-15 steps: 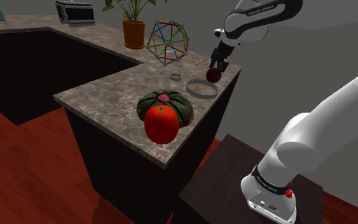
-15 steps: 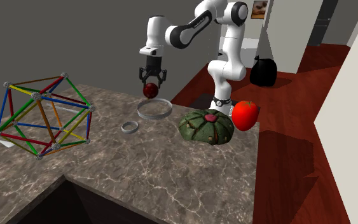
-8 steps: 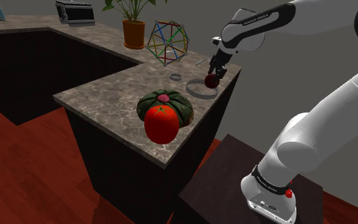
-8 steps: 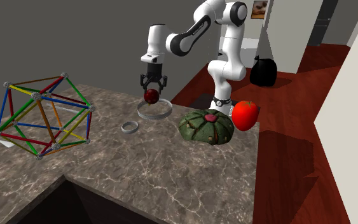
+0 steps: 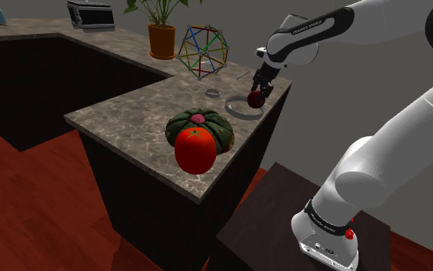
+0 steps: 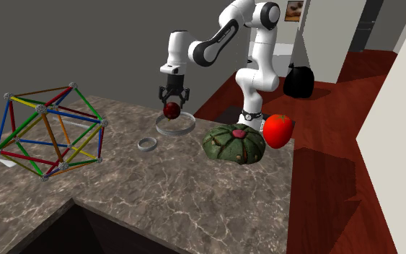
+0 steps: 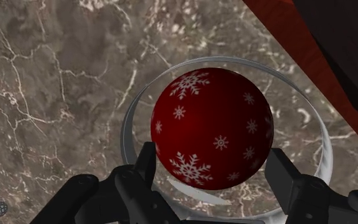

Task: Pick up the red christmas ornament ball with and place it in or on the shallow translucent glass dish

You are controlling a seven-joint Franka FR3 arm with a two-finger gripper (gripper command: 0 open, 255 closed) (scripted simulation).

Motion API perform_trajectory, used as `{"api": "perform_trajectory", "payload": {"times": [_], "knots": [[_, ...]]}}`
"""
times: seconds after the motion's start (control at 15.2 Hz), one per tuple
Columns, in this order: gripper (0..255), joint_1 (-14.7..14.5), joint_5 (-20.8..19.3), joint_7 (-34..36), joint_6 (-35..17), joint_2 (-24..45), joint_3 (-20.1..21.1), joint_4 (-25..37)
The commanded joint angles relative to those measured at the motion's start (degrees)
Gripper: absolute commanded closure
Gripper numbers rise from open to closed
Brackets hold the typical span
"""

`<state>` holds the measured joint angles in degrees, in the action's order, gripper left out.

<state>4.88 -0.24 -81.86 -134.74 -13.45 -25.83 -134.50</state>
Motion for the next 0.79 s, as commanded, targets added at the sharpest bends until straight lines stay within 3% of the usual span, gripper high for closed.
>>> {"api": "perform_trajectory", "payload": {"times": [0.0, 0.07, 0.13, 0.46, 0.73], "knots": [[255, 0.0, 0.0, 0.0, -0.1, 0.4, 0.0, -0.2], [255, 0.0, 0.0, 0.0, -0.1, 0.4, 0.0, -0.2], [0, -0.1, 0.1, 0.0, -0.2, 0.5, 0.0, -0.2], [0, 0.0, 0.0, 0.0, -0.1, 0.4, 0.0, -0.2], [0, 0.9, -2.3, 1.7, 7.3, -4.4, 1.1, 2.8]]}}
